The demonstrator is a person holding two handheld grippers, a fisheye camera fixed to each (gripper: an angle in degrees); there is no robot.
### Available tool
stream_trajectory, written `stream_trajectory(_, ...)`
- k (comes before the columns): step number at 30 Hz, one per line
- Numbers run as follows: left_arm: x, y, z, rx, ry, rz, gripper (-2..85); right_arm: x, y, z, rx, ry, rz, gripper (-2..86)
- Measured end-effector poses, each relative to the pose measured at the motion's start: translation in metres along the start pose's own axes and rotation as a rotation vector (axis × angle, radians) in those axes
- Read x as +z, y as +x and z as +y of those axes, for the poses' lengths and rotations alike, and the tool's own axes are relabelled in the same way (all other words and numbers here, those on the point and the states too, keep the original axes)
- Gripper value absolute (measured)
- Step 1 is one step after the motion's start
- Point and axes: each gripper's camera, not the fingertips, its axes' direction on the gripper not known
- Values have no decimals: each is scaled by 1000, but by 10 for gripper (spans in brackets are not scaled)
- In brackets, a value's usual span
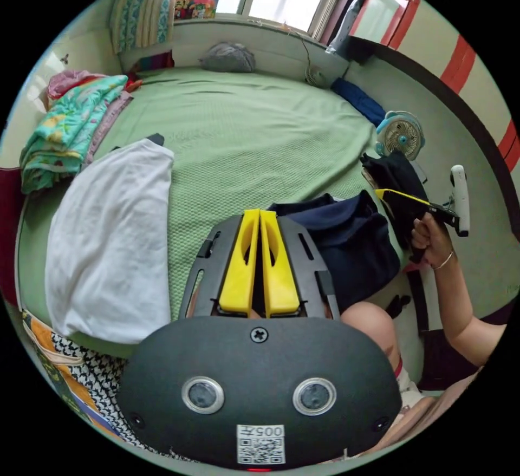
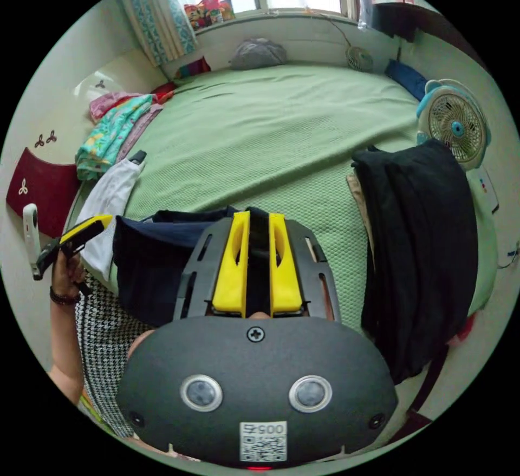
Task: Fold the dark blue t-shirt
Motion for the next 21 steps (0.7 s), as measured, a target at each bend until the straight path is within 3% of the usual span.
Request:
stream_trajectory(5,7,-4,6,-21,-16,20,-6,-2,2,3,-24,-26,-31,44)
stream_trajectory(14,62,41,46,126,-156,107,-7,10,-32,56,-361,-99,27,38)
stream_trajectory(21,113,41,29,88,-206,23,-6,41,-34,25,-348,-142,110,34)
